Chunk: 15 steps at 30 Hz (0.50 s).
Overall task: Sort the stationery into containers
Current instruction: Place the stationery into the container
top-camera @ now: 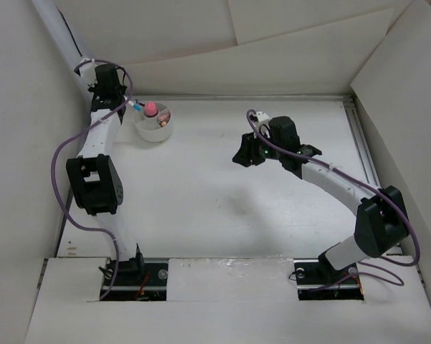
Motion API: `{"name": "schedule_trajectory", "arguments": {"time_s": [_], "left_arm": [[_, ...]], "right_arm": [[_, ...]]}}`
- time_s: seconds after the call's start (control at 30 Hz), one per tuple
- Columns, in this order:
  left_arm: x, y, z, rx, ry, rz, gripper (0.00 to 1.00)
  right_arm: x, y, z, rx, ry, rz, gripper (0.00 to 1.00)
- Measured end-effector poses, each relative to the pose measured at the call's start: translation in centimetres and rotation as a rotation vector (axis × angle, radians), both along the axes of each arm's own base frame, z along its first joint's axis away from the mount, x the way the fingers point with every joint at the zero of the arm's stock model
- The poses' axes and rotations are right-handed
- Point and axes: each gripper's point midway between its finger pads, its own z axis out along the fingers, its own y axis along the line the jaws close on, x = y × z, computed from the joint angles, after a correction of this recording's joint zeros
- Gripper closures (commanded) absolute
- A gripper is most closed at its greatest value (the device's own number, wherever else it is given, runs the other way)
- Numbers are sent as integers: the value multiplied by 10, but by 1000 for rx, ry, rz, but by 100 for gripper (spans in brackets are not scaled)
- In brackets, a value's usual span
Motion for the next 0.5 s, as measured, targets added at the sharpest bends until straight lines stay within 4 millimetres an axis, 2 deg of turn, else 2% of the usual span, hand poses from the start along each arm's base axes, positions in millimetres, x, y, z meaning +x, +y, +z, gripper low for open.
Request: {"name": "schedule_trajectory", "arguments": {"time_s": [0.27,0.5], "left_arm": [[10,7,-21,24,46,25,100],[22,9,-50,25,87,27,100]], "right_arm": [[-4,-2,3,5,-9,0,50],[-3,-1,7,17,-24,-2,50]]}}
